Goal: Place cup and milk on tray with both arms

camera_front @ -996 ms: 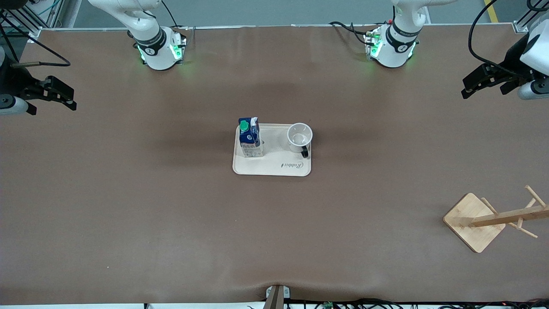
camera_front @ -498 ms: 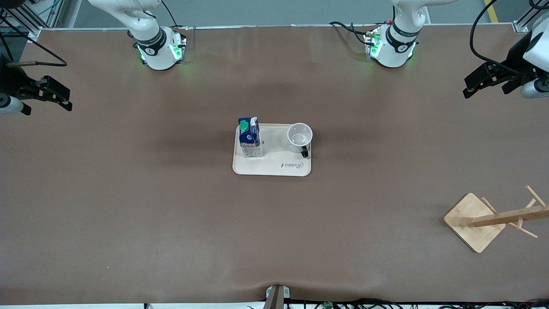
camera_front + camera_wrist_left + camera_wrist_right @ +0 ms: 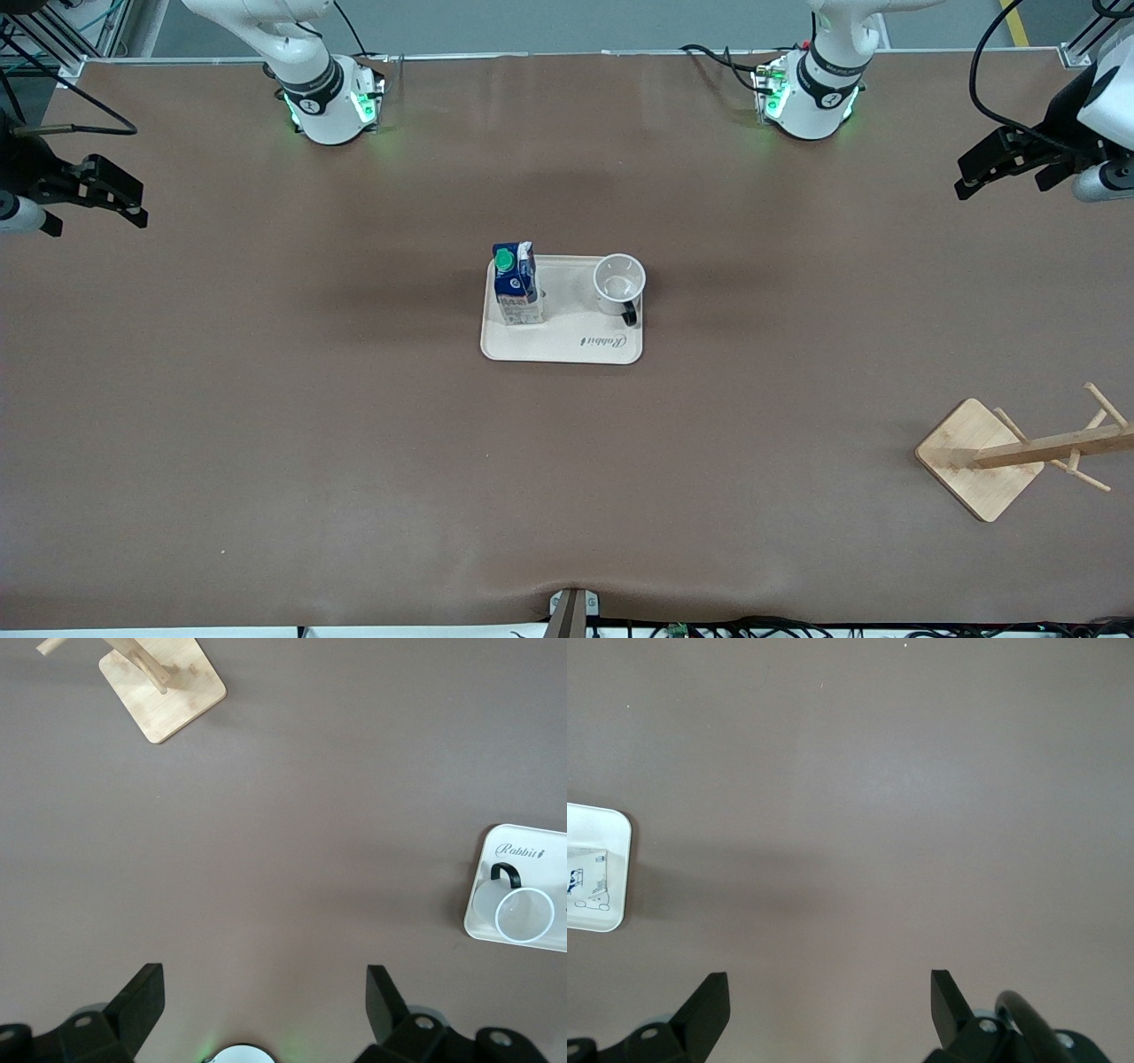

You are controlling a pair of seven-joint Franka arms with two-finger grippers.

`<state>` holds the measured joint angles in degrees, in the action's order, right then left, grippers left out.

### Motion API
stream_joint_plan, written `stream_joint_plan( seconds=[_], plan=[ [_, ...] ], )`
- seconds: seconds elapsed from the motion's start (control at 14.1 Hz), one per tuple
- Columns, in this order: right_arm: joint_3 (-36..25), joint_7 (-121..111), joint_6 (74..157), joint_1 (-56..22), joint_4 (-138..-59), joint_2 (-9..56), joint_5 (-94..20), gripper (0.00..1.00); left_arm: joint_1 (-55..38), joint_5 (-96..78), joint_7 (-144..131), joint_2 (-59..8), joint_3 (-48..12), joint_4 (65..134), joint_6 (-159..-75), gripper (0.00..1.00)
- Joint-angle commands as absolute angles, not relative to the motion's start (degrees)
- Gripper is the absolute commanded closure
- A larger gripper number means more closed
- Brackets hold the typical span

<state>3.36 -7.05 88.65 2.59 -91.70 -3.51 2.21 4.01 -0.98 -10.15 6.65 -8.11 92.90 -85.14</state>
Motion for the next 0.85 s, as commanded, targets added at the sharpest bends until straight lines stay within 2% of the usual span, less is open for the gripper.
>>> stream_joint_plan(
  seconds=[0.0,0.78],
  plan=[
    [3.78,-7.65,87.63,2.81,-90.44,-3.25,1.93,0.00,3.69,0.09,-10.19,6.15,-8.17,91.14,-83.41,0.00],
    [3.87,-7.73,86.84,2.72,-89.91,-3.25,1.76,0.00,3.60,0.09,-10.11,6.06,-8.26,91.14,-82.79,0.00]
  ],
)
